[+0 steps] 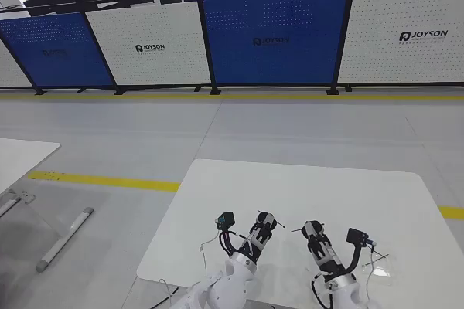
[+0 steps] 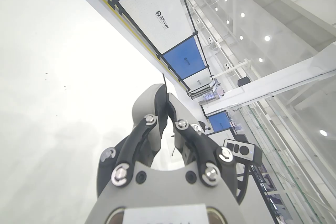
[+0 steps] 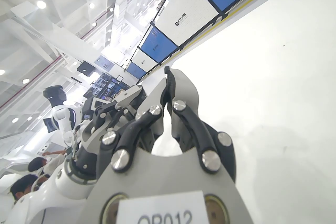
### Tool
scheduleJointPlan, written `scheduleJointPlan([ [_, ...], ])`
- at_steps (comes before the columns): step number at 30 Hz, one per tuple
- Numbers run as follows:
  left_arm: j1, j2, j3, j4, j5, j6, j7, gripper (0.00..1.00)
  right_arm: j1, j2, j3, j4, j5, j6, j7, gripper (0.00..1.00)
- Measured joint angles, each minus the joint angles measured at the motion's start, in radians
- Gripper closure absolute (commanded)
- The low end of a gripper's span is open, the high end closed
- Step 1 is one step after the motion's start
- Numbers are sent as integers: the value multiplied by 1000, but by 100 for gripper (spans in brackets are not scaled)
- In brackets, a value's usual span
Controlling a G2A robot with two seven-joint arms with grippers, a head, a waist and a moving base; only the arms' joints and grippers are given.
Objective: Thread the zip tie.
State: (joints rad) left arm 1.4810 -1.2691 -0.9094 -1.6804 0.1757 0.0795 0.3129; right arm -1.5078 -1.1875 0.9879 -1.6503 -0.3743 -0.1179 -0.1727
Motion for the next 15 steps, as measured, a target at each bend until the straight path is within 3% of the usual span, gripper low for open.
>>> scheduleJointPlan([
  [9, 0, 0, 0, 0, 0, 0, 0, 100, 51, -27, -38, 62, 15, -2, 2, 100],
  [15, 0, 0, 0, 0, 0, 0, 0, 100, 52, -27, -38, 64, 18, -3, 2, 100],
])
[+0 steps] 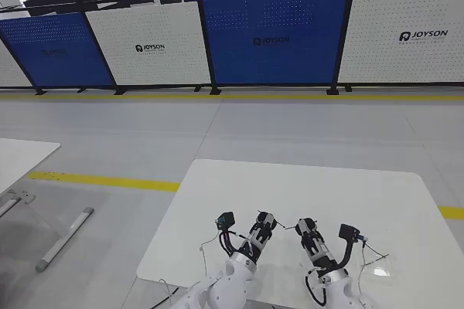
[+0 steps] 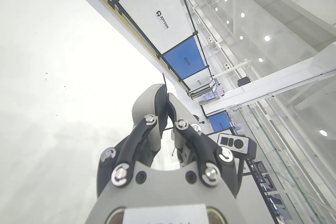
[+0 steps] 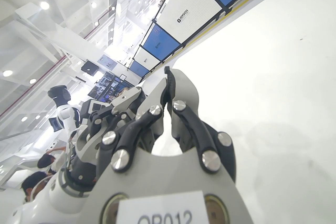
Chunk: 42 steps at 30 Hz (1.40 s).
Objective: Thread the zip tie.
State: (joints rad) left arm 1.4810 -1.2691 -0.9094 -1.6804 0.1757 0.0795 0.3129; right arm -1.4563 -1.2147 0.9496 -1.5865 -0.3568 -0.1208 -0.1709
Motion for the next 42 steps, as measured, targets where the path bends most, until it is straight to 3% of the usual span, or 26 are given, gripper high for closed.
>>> scheduleJointPlan([
  [10, 0, -1, -2, 2, -4, 1, 0, 100, -2, -9, 13, 14, -3, -24, -16, 100],
  [17, -21, -17, -4, 23, -57, 55, 33, 100, 0, -12, 12, 19, -12, -26, -28, 100],
  [42, -24, -19, 0, 25, -45, 50, 31, 100, 26, -40, 5, 43, -34, 0, 9, 100],
])
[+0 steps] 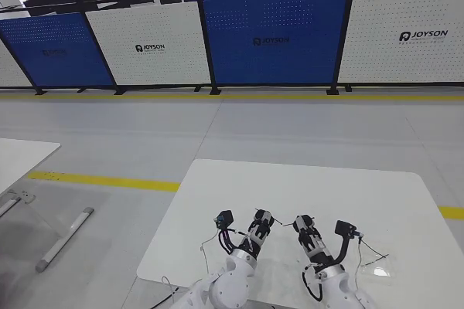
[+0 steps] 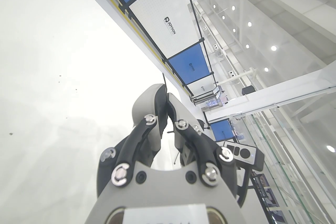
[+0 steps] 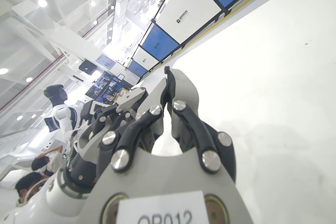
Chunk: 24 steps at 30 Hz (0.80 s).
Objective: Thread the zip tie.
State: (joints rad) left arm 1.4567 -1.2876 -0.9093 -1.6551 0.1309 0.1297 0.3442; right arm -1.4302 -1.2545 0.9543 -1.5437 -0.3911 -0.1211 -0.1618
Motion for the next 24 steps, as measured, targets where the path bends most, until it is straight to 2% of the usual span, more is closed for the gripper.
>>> scheduleJointPlan([
  [7, 0, 0, 0, 0, 0, 0, 0, 100, 1, -9, 3, 14, -15, -5, -17, 100],
  [11, 0, 0, 0, 0, 0, 0, 0, 100, -4, -12, 12, 19, -10, -30, -22, 100],
  [14, 0, 0, 0, 0, 0, 0, 0, 100, -13, -11, 21, 16, 21, -67, 15, 100],
  [24, 0, 0, 0, 0, 0, 0, 0, 100, -13, -11, 21, 16, 22, -66, 14, 100],
])
